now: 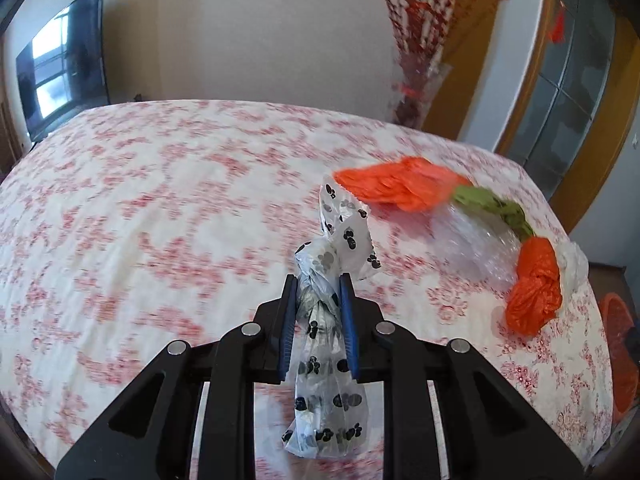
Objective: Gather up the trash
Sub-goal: 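Grasp the white paw-print bag with the left tool while the right tool grasps the orange-red bag, then carry both bags over the orange basket and open both tools to drop them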
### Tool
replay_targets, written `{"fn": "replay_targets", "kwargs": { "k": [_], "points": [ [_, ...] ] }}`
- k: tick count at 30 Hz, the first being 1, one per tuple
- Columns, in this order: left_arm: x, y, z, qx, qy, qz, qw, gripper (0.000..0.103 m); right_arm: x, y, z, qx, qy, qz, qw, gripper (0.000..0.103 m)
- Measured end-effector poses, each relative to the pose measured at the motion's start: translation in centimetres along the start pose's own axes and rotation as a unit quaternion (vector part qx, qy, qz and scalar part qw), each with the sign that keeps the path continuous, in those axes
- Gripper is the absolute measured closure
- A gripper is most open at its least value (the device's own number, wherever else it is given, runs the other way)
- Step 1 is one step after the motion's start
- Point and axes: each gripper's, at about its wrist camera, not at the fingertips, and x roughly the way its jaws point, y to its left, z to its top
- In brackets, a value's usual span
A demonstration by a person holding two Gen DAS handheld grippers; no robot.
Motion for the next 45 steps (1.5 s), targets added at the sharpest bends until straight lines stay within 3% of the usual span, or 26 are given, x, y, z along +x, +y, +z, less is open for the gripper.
{"fn": "replay_targets", "kwargs": {
  "k": [9,14,17,19,22,25,37,45],
  "points": [
    [-1.3,1.8,0.7,-0.004,-0.020,-0.014,0.9997,0.082,6.8,6.1,3.6,-0.001,0.020,0.009,1.000,0.037],
    [-0.9,2.1,0.6,-0.001,-0.019,-0.023,0.9996,0.082,10.7,7.1,4.1,-0.008,0.049,-0.032,0.998,0.037],
    [-0.7,2.3,0.5,-0.002,-0.016,-0.027,0.9995,0.082,11.6,6.1,3.3,0.003,0.083,-0.028,0.996,0.042],
    [-0.5,2.3,0.4,-0.002,-0.014,-0.030,0.9995,0.082,11.4,5.5,2.4,0.009,0.093,-0.014,0.996,0.054],
    [-0.3,2.1,0.3,-0.002,-0.010,-0.033,0.9994,0.082,10.4,5.5,1.3,-0.006,0.087,-0.006,0.996,0.064],
    [-0.3,1.8,0.1,0.001,-0.008,-0.035,0.9994,0.082,8.9,5.2,0.7,-0.012,0.082,0.009,0.997,0.068],
    [-1.9,-1.8,-1.1,0.028,-0.006,-0.059,0.9979,0.082,2.2,3.1,-0.6,-0.009,0.043,0.035,0.998,0.071],
    [-3.1,-5.9,-1.8,0.057,-0.007,-0.090,0.9943,0.082,-1.4,-0.6,-1.3,-0.002,0.016,-0.001,1.000,0.071]
  ]
}}
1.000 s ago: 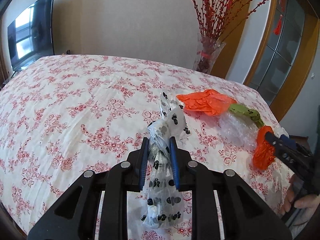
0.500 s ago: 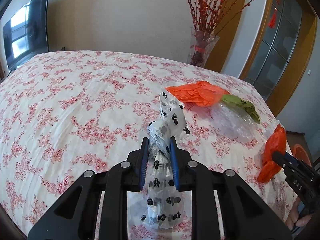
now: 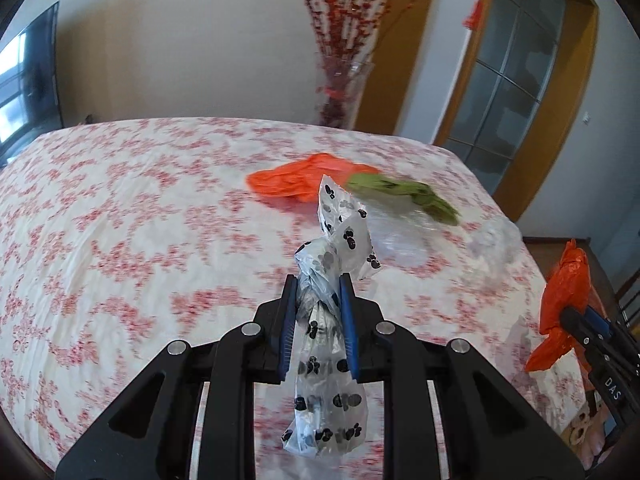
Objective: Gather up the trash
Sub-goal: 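Carry both bags over the orange basket and open both tools to drop them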
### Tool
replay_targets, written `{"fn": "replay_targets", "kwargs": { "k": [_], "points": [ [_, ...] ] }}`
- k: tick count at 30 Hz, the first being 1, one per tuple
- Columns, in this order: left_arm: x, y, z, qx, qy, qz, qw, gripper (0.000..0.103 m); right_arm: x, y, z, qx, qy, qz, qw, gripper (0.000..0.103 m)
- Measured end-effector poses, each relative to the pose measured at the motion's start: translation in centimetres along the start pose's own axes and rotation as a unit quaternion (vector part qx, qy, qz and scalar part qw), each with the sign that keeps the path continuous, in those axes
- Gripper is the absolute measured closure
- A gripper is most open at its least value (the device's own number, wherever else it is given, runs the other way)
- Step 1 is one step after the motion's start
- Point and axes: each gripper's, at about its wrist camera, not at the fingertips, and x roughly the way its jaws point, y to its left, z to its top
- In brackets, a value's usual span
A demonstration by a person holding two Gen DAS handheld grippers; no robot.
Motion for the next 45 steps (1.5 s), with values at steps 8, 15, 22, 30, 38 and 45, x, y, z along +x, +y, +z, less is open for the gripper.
{"fn": "replay_targets", "kwargs": {
  "k": [8,15,22,30,38,45],
  "points": [
    [-0.1,-4.8,-0.3,0.030,0.006,-0.037,0.9989,0.082,-1.5,-4.9,-0.9,0.037,-0.010,-0.046,0.998,0.071],
    [-0.1,-9.3,-0.6,0.057,0.013,-0.074,0.9956,0.082,-2.8,-8.9,-1.9,0.070,-0.023,-0.087,0.994,0.071],
    [0.3,-14.7,-1.0,0.079,0.020,-0.123,0.9890,0.082,-4.2,-13.0,-2.8,0.103,-0.033,-0.120,0.987,0.071],
    [0.9,-20.5,-1.6,0.094,0.031,-0.177,0.9792,0.082,-5.5,-17.2,-3.7,0.133,-0.047,-0.158,0.977,0.070],
    [1.7,-25.3,-2.0,0.106,0.041,-0.220,0.9689,0.082,-6.1,-20.6,-4.9,0.163,-0.050,-0.174,0.970,0.070],
    [2.0,-29.2,-2.4,0.124,0.046,-0.251,0.9589,0.082,-5.8,-22.7,-5.7,0.178,-0.046,-0.180,0.966,0.070]
  ]
}}
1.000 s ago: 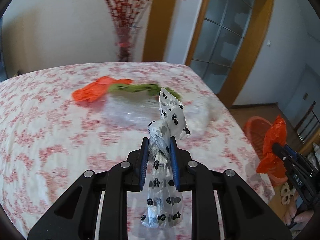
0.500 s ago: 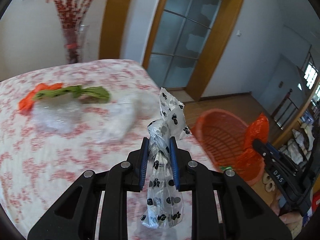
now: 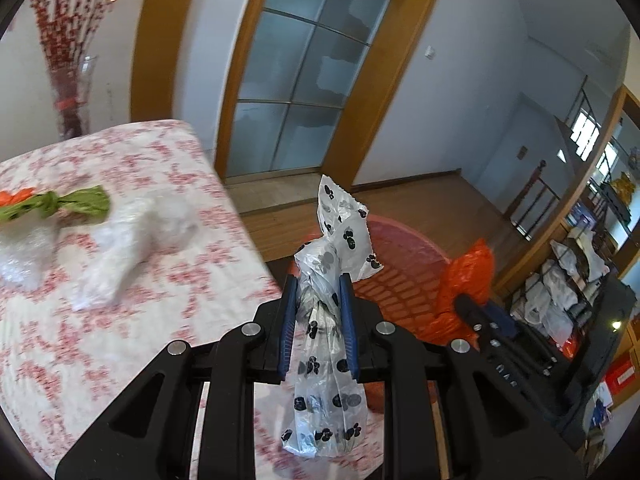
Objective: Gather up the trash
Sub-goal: 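Carry both bags over the orange basket and open both tools to drop them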
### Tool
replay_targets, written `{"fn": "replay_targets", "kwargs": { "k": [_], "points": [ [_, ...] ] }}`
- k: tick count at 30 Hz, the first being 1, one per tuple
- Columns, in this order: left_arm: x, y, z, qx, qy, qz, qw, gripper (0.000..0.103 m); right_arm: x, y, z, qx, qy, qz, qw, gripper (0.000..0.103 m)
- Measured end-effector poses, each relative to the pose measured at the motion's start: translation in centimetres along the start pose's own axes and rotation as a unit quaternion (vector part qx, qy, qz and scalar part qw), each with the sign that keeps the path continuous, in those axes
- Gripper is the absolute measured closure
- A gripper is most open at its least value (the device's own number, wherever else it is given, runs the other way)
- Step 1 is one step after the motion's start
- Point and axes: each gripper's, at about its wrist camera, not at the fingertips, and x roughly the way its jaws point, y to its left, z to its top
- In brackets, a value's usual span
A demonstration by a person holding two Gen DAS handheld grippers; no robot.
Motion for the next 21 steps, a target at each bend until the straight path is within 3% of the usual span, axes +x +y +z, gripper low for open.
{"fn": "replay_targets", "kwargs": {
  "k": [15,18,19,21],
  "points": [
    [3.7,-2.9,0.1,0.018,0.026,-0.021,0.9993,0.082,2.0,-2.2,-0.1,0.019,0.008,-0.008,1.000,0.070],
    [4.5,-3.3,0.1,0.018,0.033,-0.025,0.9990,0.082,2.2,-2.5,0.2,0.024,0.004,-0.010,1.000,0.065],
    [4.7,-3.4,0.0,0.017,0.035,-0.026,0.9989,0.081,2.2,-2.6,0.2,0.028,0.003,-0.013,1.000,0.064],
    [5.3,-3.5,-0.1,0.015,0.042,-0.026,0.9987,0.068,2.3,-3.1,0.3,0.035,0.003,-0.014,0.999,0.061]
  ]
}}
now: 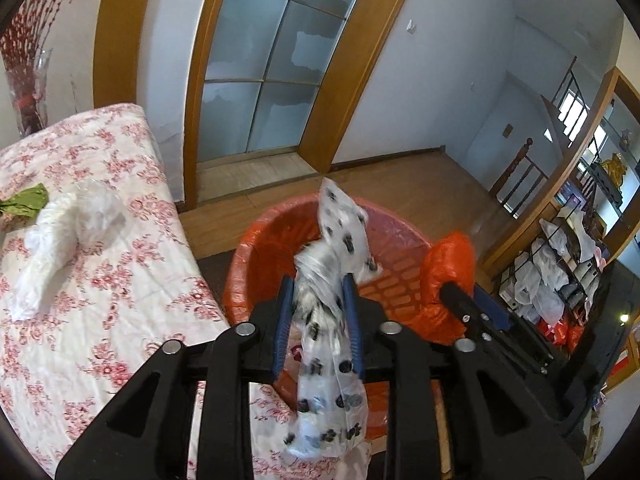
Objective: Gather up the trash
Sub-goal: 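Carry both bags over the orange basket and open both tools to drop them, then move both open tools back over the table toward the remaining bags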
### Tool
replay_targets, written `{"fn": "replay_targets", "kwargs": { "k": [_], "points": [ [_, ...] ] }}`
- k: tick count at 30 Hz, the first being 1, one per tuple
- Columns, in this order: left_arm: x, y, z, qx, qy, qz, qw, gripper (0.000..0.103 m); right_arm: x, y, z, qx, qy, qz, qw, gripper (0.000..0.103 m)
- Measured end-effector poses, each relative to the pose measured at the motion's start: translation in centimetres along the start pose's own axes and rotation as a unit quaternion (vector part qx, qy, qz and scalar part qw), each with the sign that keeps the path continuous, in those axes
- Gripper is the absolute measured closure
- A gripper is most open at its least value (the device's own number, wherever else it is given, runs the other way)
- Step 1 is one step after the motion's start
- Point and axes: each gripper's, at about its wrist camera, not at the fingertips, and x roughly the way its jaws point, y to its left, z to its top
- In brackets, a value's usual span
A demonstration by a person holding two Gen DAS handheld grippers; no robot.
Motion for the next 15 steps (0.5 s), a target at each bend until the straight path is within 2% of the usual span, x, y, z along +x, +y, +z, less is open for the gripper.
{"fn": "replay_targets", "kwargs": {
  "k": [3,8,11,15],
  "points": [
    [0.5,0.2,-0.3,-0.001,0.006,0.006,1.0000,0.058,0.0,-0.5,0.0,0.006,0.000,-0.006,1.000,0.055],
    [0.1,1.5,-0.9,-0.006,0.008,0.033,0.9994,0.054,-0.2,-0.9,-0.2,0.009,-0.001,-0.016,1.000,0.049],
    [-0.9,2.8,-1.3,-0.005,0.001,0.067,0.9978,0.049,-0.2,-0.4,-0.2,0.004,-0.004,-0.019,1.000,0.045],
    [-2.2,4.5,-1.8,-0.003,-0.002,0.101,0.9949,0.047,-0.3,0.6,-0.2,-0.008,-0.005,-0.012,1.000,0.042]
  ]
}}
